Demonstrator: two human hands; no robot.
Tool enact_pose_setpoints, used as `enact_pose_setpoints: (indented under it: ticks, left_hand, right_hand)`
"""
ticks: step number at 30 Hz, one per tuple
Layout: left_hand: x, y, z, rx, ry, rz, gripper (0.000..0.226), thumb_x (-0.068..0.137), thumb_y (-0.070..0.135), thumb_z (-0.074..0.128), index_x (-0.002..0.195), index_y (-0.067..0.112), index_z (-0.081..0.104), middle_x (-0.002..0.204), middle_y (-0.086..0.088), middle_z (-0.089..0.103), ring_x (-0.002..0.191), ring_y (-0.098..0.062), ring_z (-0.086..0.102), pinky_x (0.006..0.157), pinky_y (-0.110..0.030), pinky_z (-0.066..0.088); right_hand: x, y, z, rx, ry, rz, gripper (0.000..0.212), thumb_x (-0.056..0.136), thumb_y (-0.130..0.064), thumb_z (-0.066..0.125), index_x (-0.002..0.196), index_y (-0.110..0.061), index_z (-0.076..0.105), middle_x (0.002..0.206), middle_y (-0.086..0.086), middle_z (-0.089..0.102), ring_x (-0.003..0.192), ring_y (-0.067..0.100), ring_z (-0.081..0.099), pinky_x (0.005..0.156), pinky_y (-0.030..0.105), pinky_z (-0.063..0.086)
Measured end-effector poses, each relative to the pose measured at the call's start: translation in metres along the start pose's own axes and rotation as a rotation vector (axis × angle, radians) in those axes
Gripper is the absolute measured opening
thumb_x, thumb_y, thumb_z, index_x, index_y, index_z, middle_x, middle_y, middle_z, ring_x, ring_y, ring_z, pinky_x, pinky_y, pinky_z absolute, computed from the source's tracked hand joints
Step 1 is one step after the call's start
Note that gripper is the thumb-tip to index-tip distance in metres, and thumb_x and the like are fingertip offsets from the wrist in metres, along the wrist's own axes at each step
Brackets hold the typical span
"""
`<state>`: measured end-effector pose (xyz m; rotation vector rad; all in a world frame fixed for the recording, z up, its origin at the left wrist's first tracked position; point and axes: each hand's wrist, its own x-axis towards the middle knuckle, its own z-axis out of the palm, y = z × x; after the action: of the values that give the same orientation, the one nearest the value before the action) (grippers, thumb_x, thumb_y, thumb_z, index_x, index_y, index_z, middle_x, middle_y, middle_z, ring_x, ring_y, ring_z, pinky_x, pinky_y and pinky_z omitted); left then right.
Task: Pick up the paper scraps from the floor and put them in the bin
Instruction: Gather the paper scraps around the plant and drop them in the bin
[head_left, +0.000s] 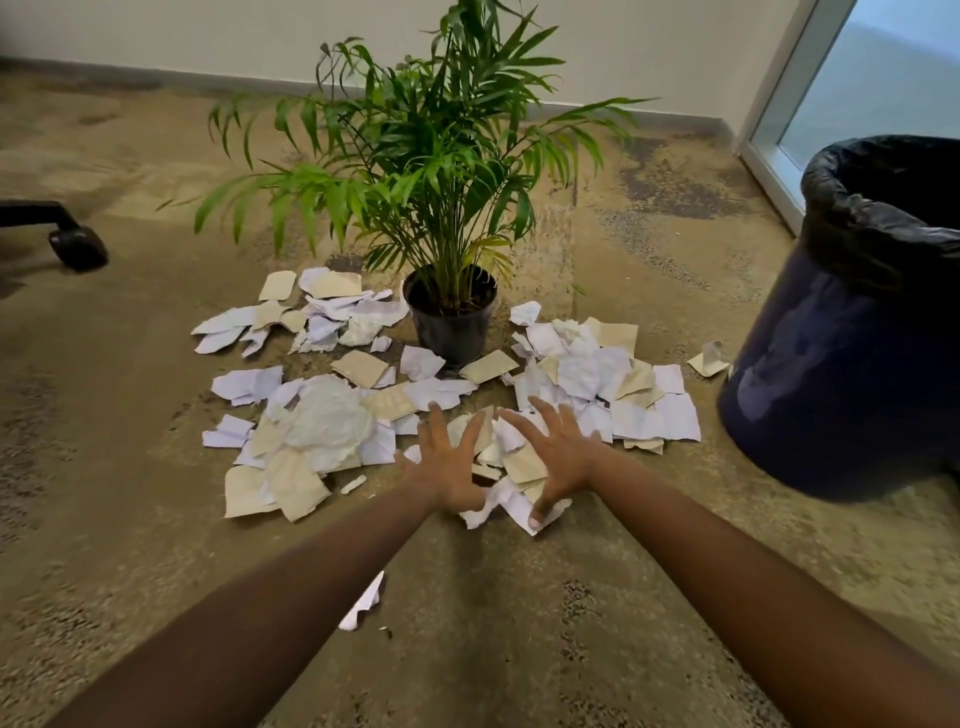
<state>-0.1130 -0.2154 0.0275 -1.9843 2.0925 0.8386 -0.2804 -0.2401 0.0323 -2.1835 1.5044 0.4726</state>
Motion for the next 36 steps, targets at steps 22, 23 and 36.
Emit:
enact_pose_setpoints:
  ticks: [22, 23, 36]
  left_hand:
    - [0.011, -0.008, 0.013, 0.16, 0.051, 0.098, 0.069, 0.078, 0.051, 0.065, 0.136, 0.031, 0.035, 0.149, -0.013, 0.027, 0.135, -0.032, 0.032, 0.106, -0.049, 0.041]
    - [0.008, -0.006, 0.015, 0.184, 0.07, 0.102, 0.064, 0.08, 0.05, 0.062, 0.135, 0.029, 0.036, 0.147, -0.013, 0.03, 0.132, -0.032, 0.035, 0.104, -0.048, 0.042]
    - [-0.024, 0.038, 0.02, 0.102, 0.186, 0.08, 0.051, 0.088, 0.036, 0.058, 0.133, 0.021, 0.037, 0.141, -0.011, 0.041, 0.131, -0.027, 0.037, 0.105, -0.043, 0.04]
  right_hand:
    - [0.006, -0.018, 0.01, -0.152, -0.086, 0.037, 0.105, 0.064, -0.022, 0.082, 0.143, -0.035, 0.013, 0.152, 0.015, 0.004, 0.138, 0.043, 0.014, 0.106, 0.052, 0.036]
    - [0.004, -0.017, 0.012, -0.133, -0.062, 0.02, 0.098, 0.066, -0.021, 0.08, 0.141, -0.032, 0.018, 0.15, 0.016, 0.009, 0.135, 0.042, 0.021, 0.105, 0.049, 0.037]
    - [-0.063, 0.014, 0.025, 0.347, 0.096, 0.085, 0.086, 0.079, -0.02, 0.07, 0.148, -0.017, 0.018, 0.151, 0.009, 0.031, 0.136, 0.025, 0.034, 0.105, 0.033, 0.036]
